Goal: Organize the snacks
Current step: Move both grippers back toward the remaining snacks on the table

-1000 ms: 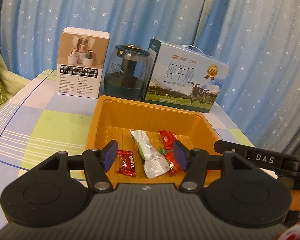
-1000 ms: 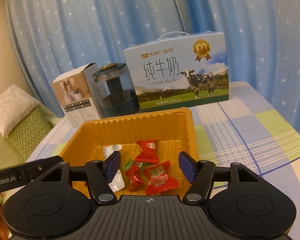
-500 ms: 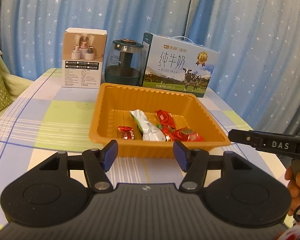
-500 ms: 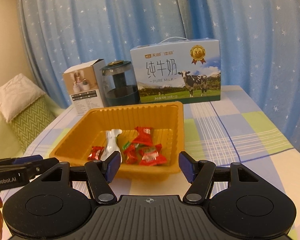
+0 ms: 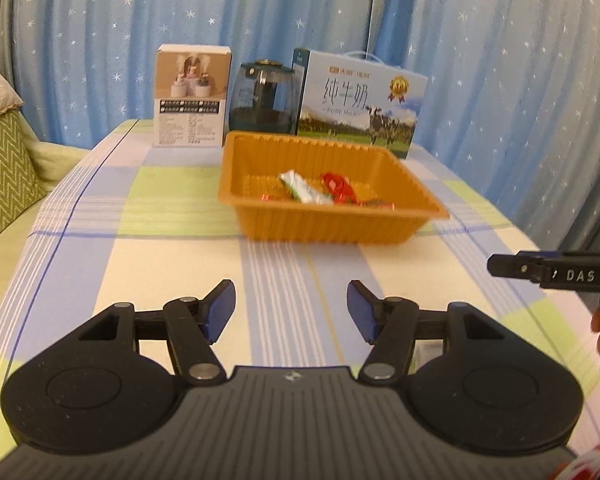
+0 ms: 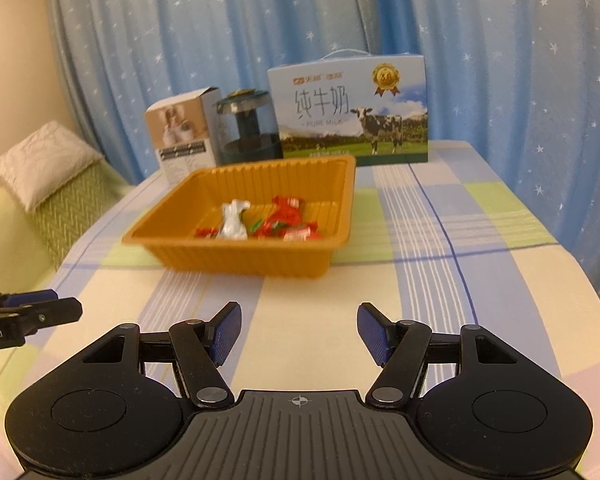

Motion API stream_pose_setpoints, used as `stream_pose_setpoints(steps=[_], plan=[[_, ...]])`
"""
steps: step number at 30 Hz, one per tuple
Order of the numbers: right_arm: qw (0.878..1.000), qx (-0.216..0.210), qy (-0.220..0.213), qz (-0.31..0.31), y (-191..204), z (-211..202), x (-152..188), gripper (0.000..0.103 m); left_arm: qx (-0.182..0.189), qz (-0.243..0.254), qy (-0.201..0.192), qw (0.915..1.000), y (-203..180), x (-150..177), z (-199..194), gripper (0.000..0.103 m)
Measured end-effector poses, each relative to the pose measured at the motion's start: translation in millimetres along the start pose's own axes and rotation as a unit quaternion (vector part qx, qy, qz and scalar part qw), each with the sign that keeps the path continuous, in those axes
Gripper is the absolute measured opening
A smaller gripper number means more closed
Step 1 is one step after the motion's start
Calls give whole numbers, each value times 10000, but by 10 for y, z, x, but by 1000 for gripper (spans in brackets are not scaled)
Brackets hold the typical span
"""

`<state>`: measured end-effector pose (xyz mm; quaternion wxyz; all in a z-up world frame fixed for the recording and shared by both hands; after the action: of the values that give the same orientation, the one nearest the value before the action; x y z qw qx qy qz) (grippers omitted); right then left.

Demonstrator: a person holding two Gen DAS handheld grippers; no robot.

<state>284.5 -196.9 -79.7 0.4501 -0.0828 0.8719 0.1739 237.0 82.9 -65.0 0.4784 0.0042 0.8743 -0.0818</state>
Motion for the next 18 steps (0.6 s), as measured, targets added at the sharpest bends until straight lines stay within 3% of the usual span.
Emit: stream_pose_setpoints(steps=[7,18], plan=[[9995,-120,213,-206,99,-192,280,64,-13,122,214,9997,-15,328,-239,58],[9911,-294,796,-1028,257,-215,690,65,73,771,570,9954,-57,703,-347,59]])
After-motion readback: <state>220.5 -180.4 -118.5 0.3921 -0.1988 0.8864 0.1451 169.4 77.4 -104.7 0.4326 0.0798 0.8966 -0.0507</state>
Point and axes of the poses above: each gripper's, at about its wrist camera, not at the fingertips, and z roughly the way its jaws point, y to its left, x to its underside, the point moved 1 cm from there along z, roughly the way its jaws point, and after that the axes turned 4 degrees about -y, right-handed, at the moved point
